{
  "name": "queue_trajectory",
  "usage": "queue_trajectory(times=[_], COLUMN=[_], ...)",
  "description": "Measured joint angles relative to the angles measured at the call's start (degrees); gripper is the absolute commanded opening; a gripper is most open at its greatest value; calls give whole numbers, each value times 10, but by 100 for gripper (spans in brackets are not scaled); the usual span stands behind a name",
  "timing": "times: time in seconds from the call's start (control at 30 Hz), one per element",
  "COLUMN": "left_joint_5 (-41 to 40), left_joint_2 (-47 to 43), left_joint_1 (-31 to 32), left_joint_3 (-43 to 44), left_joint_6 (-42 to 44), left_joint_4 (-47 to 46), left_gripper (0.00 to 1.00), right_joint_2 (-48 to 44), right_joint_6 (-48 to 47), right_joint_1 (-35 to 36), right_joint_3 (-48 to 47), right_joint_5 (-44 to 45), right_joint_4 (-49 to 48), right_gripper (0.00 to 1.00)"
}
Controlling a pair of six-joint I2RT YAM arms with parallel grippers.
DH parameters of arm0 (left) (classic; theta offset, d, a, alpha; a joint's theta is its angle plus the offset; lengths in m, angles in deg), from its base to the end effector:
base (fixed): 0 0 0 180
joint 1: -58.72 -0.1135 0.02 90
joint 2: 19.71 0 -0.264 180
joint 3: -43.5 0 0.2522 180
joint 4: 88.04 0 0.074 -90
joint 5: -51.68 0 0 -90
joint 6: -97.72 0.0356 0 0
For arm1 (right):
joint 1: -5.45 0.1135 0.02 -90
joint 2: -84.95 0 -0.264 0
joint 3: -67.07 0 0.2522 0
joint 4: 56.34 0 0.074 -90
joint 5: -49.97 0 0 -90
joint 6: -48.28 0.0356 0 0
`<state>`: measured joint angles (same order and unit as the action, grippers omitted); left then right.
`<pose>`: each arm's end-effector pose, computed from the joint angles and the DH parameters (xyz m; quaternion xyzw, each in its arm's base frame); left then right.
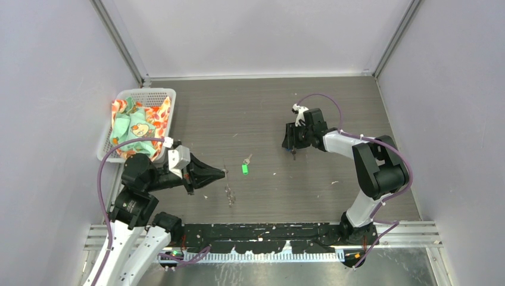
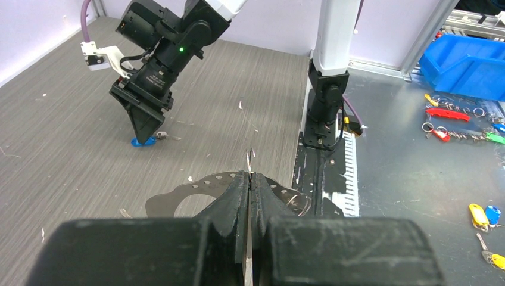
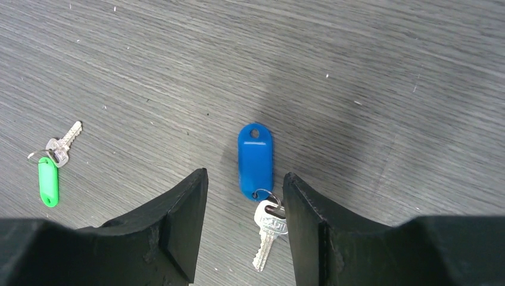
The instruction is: Put the keys on the keyring
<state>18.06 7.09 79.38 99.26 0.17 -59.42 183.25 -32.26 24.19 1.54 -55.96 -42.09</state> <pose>0.0819 -0.0626 0.3552 0.4038 0.5791 -0.4753 0.5251 0.3226 0.1198 0.1590 -0.1251 0.9144 0.2134 0.3205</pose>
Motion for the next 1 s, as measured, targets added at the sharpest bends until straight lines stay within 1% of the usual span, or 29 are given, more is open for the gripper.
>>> queue_trajectory(times=[0.27,0.5,0.77,0.87,1.0], left_joint_5=[0,0,1,1,1], left_joint_2=[-5,-5,-5,-5,-5], left_joint_1=[0,0,0,0,0], left_joint_3=[0,2,8,10,11], left_joint_6=[2,3,4,5,5], left_joint_4=[11,15,17,17,17], left_gripper=[0,0,1,1,1], right_joint_2=[0,0,-40,-55,-67], right_joint_6=[10,37,101,127,165], right_joint_1=[0,0,5,25,77], right_joint_3=[0,5,59,82,105], right_joint_5=[1,-2,1,12,31], right_joint_4=[18,25,5,-17,-45], right_gripper=[54,50,48,47,47])
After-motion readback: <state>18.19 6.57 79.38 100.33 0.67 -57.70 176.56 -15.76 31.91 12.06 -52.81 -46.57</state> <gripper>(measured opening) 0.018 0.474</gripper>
